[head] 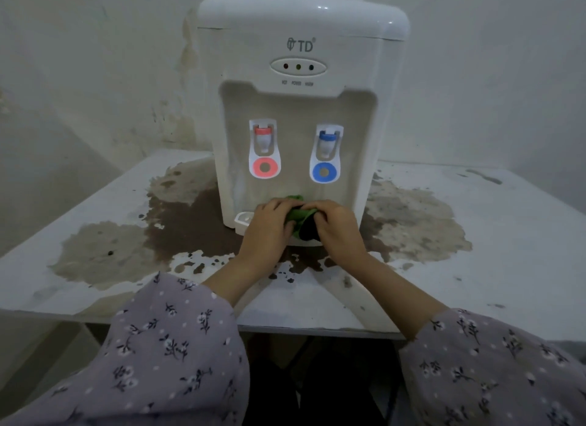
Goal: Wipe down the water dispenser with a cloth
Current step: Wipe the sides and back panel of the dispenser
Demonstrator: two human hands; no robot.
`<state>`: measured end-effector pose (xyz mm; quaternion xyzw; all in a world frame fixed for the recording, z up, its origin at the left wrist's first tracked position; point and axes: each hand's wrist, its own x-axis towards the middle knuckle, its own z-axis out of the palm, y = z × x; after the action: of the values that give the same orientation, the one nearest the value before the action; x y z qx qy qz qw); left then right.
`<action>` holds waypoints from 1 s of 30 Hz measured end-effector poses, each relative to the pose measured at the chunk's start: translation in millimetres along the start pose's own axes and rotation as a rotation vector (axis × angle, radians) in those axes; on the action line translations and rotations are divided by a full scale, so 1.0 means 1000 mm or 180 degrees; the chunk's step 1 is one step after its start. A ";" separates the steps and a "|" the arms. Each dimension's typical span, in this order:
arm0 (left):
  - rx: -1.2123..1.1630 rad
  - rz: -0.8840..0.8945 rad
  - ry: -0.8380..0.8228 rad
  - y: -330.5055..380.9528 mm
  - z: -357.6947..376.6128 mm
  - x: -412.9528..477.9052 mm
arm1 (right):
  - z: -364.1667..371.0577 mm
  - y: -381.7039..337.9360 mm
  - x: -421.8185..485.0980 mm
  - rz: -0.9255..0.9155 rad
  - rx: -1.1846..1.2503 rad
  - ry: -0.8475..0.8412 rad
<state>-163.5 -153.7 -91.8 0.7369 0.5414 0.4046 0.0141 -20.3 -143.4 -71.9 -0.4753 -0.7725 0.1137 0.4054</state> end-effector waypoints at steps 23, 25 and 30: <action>-0.0527 0.1615 0.0428 0.110 -0.032 0.088 | -0.046 -0.006 0.014 -0.0694 0.1397 0.2328; -0.0415 0.1809 0.0497 0.117 -0.041 0.106 | -0.054 -0.011 0.035 -0.0813 0.1307 0.2540; -0.0089 0.1958 0.0429 0.134 -0.080 0.142 | -0.071 -0.036 0.073 -0.0781 0.1017 0.2636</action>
<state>-94.7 -128.1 106.3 0.8374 0.2872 0.4452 -0.1347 -7.2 -116.4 32.1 -0.3173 -0.5688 -0.0170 0.7586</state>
